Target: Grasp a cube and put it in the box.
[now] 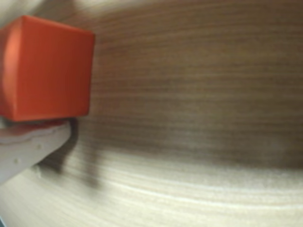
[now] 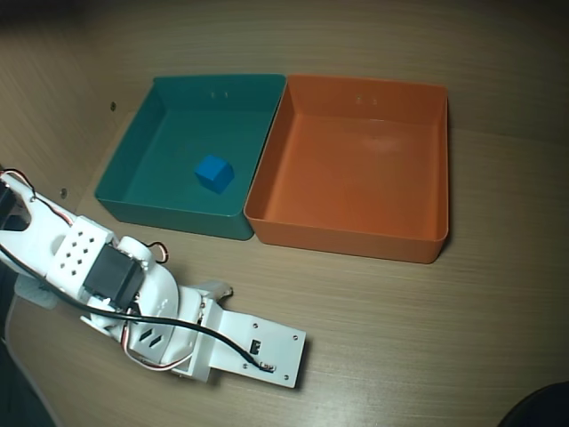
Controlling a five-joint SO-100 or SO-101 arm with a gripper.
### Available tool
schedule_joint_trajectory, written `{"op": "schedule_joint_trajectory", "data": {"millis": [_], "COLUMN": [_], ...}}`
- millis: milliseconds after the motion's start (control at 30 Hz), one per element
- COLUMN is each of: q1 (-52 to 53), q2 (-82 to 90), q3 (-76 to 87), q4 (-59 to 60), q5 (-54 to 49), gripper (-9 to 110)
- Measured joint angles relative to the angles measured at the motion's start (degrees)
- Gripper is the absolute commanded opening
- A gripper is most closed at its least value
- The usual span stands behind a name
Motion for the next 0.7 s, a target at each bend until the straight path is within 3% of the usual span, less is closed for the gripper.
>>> {"op": "schedule_joint_trajectory", "data": {"millis": [200,433,700], "q1": [0.00,0.00,0.00], "q2": [0.00,0.00,0.09], "q3": [0.00,0.00,0.00], "q4": [-0.70,-0.53,-0.53], "q5": [0.00,0.00,0.00], "gripper": [31,-7,-5]}}
